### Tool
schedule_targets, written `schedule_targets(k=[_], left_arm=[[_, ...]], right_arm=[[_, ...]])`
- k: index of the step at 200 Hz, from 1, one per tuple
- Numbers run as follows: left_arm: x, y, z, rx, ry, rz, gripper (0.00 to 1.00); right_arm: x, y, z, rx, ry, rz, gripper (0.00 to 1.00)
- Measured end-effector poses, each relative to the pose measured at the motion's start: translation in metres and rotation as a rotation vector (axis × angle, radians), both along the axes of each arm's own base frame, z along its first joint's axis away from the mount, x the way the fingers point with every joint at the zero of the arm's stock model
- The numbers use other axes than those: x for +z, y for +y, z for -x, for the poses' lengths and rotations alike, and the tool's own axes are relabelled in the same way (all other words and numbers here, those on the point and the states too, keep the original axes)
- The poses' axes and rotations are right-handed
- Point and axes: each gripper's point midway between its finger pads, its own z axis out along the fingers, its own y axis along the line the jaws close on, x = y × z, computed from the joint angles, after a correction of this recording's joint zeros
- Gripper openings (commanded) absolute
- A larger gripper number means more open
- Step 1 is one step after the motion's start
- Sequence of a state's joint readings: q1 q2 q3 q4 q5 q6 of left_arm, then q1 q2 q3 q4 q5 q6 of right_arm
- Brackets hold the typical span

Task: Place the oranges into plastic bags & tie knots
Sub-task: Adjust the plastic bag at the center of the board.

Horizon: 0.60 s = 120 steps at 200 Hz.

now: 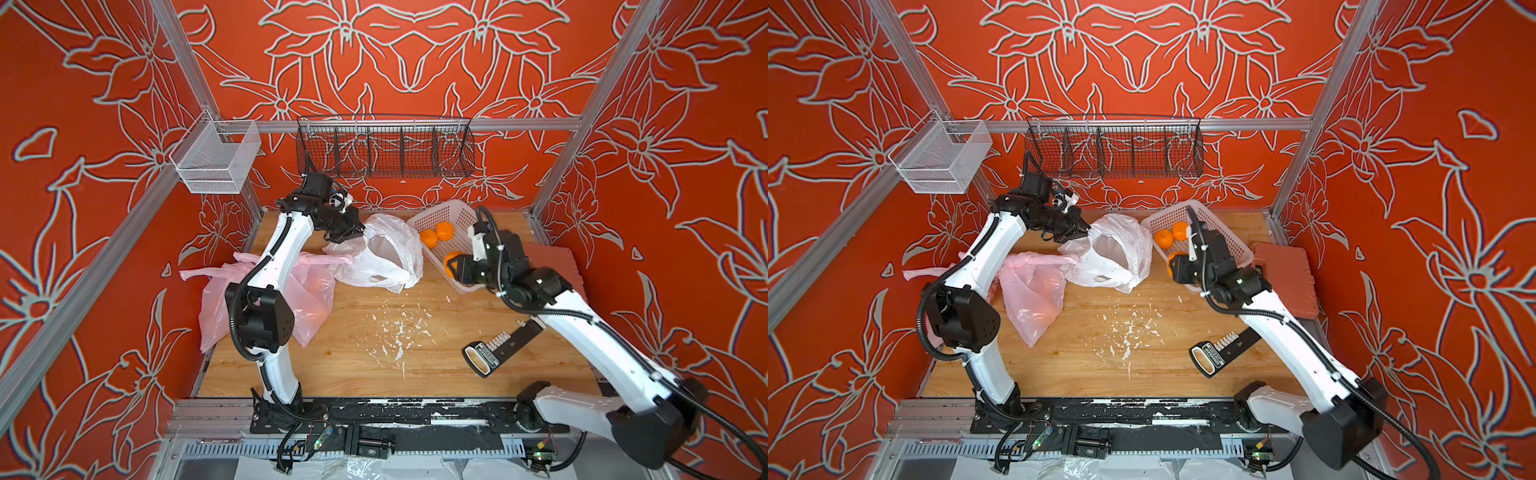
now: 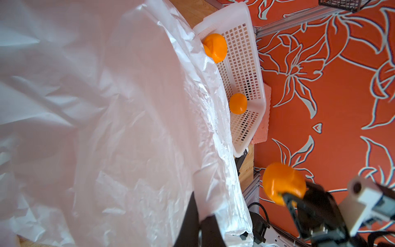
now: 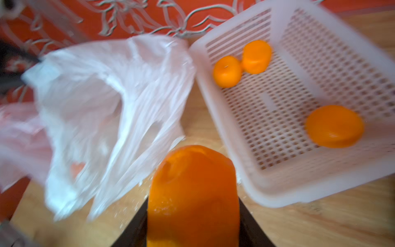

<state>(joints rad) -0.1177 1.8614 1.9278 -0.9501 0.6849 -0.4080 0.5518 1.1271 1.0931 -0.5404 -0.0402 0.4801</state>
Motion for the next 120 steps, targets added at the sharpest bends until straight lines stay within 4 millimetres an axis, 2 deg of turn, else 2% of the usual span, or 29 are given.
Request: schedule_targets(k=[20, 42, 61, 79, 98, 110, 120], left_arm=[[0.0, 0.001, 0.0, 0.002, 0.0, 0.003, 0.0], [0.001, 0.0, -0.001, -0.002, 0.002, 0.013, 0.0], [0.001, -0.001, -0.001, -0.005, 0.004, 0.022, 0.0], [0.001, -0.002, -0.001, -0.011, 0.004, 0.031, 0.0], [0.003, -0.003, -0.001, -0.017, 0.003, 0.039, 0.0], [0.005, -0.005, 0.0, -0.023, 0.002, 0.046, 0.0], [0.008, -0.008, 0.002, -0.03, 0.001, 0.05, 0.0]], right_arm=[[-0.036, 0.017, 0.028, 0.05, 0.083, -0.008, 0.35], [-0.087, 0.033, 0.041, 0.069, 0.202, 0.021, 0.32], [-0.119, 0.052, 0.037, 0.071, 0.272, 0.015, 0.31], [-0.138, 0.075, 0.016, 0.056, 0.291, -0.016, 0.3], [-0.141, 0.096, -0.013, 0.035, 0.269, -0.05, 0.29], [-0.129, 0.106, -0.036, 0.023, 0.22, -0.097, 0.29], [-0.113, 0.105, -0.052, 0.005, 0.176, -0.134, 0.29]])
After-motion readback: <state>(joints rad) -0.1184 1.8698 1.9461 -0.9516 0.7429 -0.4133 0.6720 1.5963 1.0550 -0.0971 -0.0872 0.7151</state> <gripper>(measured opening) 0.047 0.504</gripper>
